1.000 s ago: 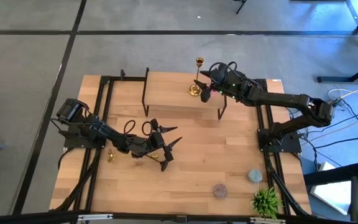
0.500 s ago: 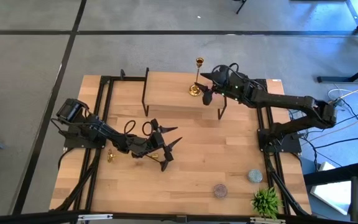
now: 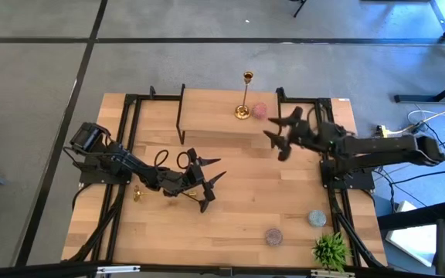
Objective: Pick & Place candle stick holders
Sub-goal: Put the red scented candle on the shelf
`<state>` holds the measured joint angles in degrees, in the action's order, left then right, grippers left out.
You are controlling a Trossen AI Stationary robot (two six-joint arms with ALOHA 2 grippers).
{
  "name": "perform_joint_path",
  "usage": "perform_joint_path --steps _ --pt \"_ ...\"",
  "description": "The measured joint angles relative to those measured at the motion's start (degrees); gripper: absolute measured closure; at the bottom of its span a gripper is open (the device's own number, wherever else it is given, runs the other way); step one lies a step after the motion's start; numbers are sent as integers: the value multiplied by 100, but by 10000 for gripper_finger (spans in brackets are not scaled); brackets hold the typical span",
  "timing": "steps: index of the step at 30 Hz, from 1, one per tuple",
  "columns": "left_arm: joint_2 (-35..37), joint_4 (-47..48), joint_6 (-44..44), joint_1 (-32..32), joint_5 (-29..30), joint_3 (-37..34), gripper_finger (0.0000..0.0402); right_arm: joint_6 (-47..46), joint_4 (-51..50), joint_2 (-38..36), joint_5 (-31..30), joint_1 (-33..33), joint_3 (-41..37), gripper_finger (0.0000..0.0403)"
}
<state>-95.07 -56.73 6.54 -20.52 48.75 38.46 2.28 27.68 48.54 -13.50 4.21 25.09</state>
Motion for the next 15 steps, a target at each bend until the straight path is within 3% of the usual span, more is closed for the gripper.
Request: perform_joint_path --steps 9,15 --pt "1 0 -41 1 0 0 180 -34 -24 -432 122 -1367 -294 171" --pt "0 0 -73 5 0 0 180 -25 277 -139 1041 -1856 -294 171"
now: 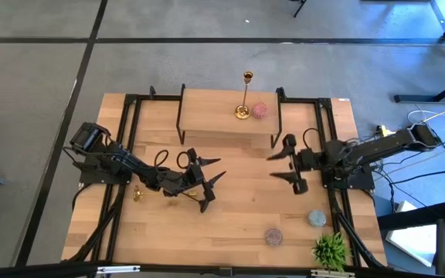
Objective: Pick & Place candle stick holders
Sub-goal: Put the red scented candle on the shelf
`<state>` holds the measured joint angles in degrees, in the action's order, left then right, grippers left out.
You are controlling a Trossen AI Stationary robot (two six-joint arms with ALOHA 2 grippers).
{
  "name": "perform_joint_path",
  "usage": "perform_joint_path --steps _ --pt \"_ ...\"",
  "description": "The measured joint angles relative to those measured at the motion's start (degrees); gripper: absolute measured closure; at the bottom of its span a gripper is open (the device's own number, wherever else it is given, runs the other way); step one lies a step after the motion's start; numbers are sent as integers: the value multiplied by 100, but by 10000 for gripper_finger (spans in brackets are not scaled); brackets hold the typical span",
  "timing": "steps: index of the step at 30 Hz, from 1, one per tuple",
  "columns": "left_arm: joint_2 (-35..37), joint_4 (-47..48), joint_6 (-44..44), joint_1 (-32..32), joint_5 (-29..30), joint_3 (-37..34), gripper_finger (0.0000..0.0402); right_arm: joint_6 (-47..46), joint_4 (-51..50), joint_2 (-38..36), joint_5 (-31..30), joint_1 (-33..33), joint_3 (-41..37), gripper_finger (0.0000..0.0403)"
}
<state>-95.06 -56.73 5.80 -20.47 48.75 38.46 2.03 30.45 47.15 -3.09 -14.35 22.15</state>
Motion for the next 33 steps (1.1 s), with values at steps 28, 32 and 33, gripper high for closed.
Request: perform_joint_path --steps 28,32,33 --pt "1 77 -78 0 -1 0 180 -737 -1001 1580 1971 -397 1237 155" --pt "1 155 -147 0 -1 0 180 -623 -1559 1889 1972 -540 1552 155" --pt "2 165 -149 0 -2 0 180 -581 -1668 1961 1975 -578 1619 155"
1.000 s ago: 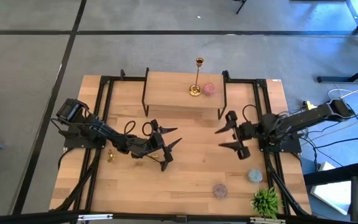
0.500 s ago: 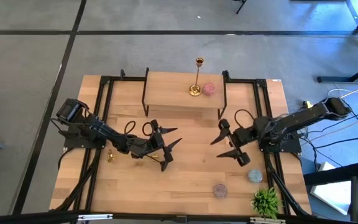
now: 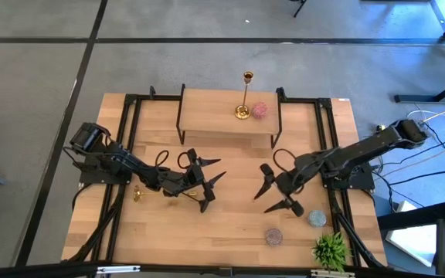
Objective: Pick & Place candle stick holders
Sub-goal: Put the red scented candle on the shelf
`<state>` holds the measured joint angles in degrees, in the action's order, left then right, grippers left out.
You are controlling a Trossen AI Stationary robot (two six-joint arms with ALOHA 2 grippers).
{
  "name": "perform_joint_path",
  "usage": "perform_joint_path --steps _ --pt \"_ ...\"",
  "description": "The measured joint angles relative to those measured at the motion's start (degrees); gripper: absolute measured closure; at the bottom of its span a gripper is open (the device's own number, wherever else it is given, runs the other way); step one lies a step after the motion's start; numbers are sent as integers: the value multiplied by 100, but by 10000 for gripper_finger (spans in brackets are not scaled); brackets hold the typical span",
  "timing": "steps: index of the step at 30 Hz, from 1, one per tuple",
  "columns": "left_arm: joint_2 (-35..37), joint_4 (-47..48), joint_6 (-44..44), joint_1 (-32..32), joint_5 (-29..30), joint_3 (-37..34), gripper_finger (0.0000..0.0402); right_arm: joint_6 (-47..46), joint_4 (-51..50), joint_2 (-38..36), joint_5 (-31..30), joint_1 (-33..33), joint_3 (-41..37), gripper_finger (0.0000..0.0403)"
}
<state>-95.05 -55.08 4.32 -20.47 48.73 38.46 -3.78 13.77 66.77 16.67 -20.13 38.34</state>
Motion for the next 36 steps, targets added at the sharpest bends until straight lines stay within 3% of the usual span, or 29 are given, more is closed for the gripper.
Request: perform_joint_path --steps 8,15,36 --pt "-2 10 -54 24 -7 0 180 173 -502 449 9 -175 357 155" --pt "-27 4 -347 175 -489 2 180 125 -765 629 7 -196 357 155" --pt "-174 131 -923 95 -781 2 180 -346 -1457 642 -116 -86 357 177"
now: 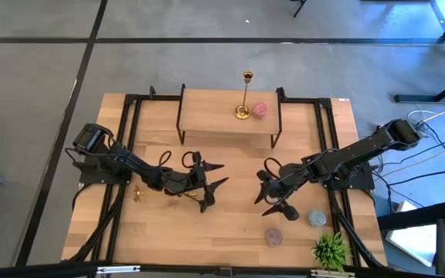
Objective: Pick & Place candle stick holders
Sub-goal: Put the red scented candle on the shelf
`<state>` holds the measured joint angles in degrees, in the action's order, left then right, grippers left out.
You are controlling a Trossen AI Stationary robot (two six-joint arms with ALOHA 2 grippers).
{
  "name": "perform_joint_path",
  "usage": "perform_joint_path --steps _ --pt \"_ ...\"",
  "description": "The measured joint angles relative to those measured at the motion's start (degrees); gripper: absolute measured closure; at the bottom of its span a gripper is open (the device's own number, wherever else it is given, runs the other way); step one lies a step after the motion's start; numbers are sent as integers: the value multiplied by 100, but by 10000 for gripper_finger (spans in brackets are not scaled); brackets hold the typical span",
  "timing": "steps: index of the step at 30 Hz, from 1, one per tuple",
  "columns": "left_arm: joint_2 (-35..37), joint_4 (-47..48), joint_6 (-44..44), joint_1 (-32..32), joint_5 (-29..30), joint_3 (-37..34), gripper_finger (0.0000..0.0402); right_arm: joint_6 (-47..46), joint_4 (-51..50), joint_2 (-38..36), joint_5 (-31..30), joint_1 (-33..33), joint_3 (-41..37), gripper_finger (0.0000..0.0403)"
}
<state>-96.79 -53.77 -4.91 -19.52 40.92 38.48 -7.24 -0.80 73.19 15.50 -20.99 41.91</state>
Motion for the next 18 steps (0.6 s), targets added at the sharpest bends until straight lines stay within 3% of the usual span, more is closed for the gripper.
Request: perform_joint_path --steps 13,18 --pt "-2 348 -184 -28 -37 0 180 -909 -612 569 -225 83 0 180" --pt "-2 348 -188 -83 -56 0 180 -1626 -949 795 104 2 -2 180"
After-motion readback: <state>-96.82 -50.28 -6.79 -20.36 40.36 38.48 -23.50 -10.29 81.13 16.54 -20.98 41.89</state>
